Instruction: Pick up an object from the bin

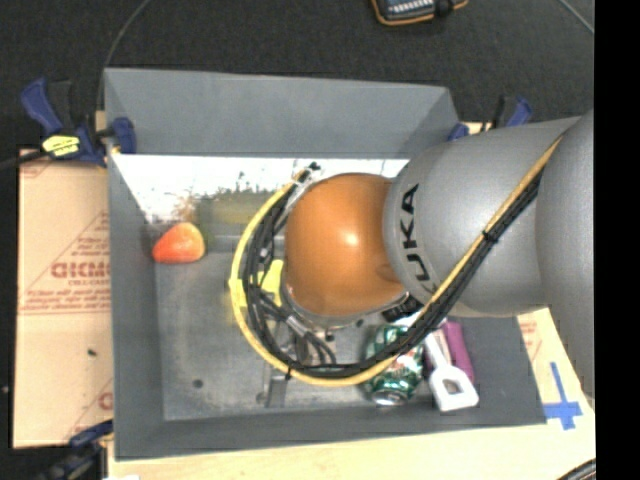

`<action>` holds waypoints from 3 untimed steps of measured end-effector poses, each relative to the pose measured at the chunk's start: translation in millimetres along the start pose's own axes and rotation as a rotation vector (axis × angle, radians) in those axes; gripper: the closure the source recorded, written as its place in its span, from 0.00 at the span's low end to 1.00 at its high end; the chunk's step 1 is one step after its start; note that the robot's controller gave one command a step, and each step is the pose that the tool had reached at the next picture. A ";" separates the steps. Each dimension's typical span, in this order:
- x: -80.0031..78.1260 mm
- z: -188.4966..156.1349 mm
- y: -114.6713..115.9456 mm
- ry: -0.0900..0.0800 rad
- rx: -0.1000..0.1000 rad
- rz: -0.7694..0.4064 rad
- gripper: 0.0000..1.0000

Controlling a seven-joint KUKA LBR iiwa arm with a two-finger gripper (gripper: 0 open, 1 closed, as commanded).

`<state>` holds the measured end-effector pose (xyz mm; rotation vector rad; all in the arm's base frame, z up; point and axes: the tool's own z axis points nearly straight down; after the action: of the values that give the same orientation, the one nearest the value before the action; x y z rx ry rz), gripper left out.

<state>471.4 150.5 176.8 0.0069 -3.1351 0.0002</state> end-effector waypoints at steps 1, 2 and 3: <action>-2.5 -3.4 -1.0 -0.008 -0.001 0.004 0.00; -94.2 105.5 -84.6 -0.011 0.000 -0.123 0.00; -110.4 42.8 -12.2 -0.020 -0.007 -0.059 0.00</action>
Offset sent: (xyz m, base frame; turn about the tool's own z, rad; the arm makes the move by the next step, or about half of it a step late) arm 0.0927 -0.0823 -0.1068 -0.1261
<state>581.7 138.8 133.3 0.0992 -3.1532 -0.0115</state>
